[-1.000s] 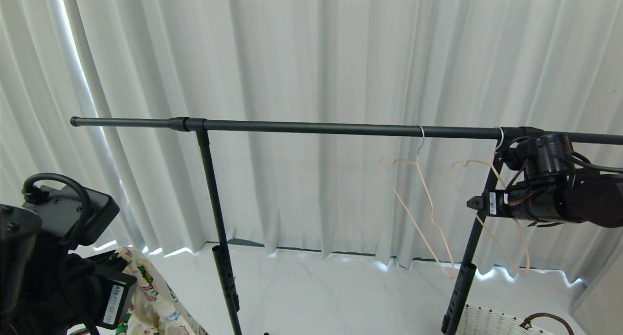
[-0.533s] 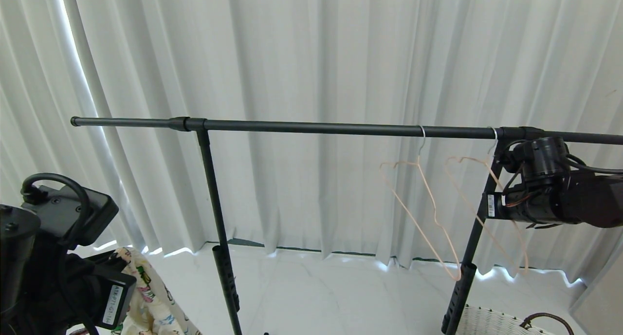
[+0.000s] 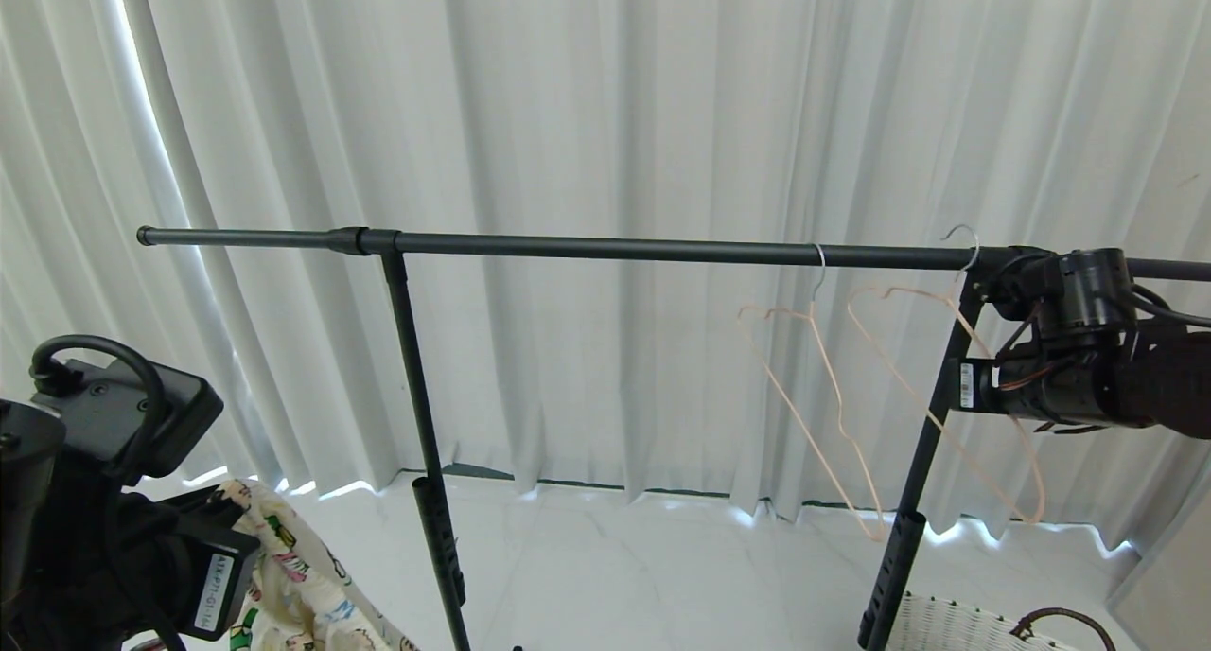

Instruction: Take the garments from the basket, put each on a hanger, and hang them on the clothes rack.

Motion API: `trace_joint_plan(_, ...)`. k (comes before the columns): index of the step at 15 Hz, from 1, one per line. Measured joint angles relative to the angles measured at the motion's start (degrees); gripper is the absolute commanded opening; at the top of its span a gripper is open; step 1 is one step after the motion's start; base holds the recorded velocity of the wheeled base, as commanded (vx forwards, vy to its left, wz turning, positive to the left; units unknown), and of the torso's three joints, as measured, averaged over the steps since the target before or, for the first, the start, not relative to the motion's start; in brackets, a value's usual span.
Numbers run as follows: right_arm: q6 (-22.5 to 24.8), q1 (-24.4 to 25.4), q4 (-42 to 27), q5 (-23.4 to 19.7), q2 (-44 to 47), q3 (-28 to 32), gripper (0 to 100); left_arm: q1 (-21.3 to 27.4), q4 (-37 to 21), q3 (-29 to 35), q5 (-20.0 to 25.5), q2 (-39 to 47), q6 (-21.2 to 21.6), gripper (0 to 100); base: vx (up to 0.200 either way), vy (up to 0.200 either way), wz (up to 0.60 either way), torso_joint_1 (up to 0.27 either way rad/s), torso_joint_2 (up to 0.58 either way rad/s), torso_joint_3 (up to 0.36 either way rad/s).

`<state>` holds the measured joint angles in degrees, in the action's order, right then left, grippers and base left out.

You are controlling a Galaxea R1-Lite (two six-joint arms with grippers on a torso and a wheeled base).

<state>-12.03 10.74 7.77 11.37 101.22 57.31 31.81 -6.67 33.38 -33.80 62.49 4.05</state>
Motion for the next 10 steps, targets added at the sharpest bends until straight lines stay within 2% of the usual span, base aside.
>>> trace_joint_plan(3, 0.05, 0.91, -0.02, -0.13, -3.51, -0.87, 0, 0.0, 0.0, -0.45, 0.0, -1.17, 0.29, 0, 0.0, 0.0, 0.0, 0.0, 0.0, 0.0)
trace_joint_plan(5, 0.27, 2.13, -0.05, -0.07, -6.9, -3.64, 0, 0.0, 0.0, -1.35, -0.07, -2.22, 0.6, 0, 0.0, 0.0, 0.0, 0.0, 0.0, 0.0)
trace_joint_plan(10, 1.96, 5.05, -0.3, 0.11, -17.43, -14.46, 0, 0.0, 0.0, -2.01, -0.18, -3.49, 1.91, 0, -0.2, 0.0, 0.0, 0.005, 0.0, -0.003)
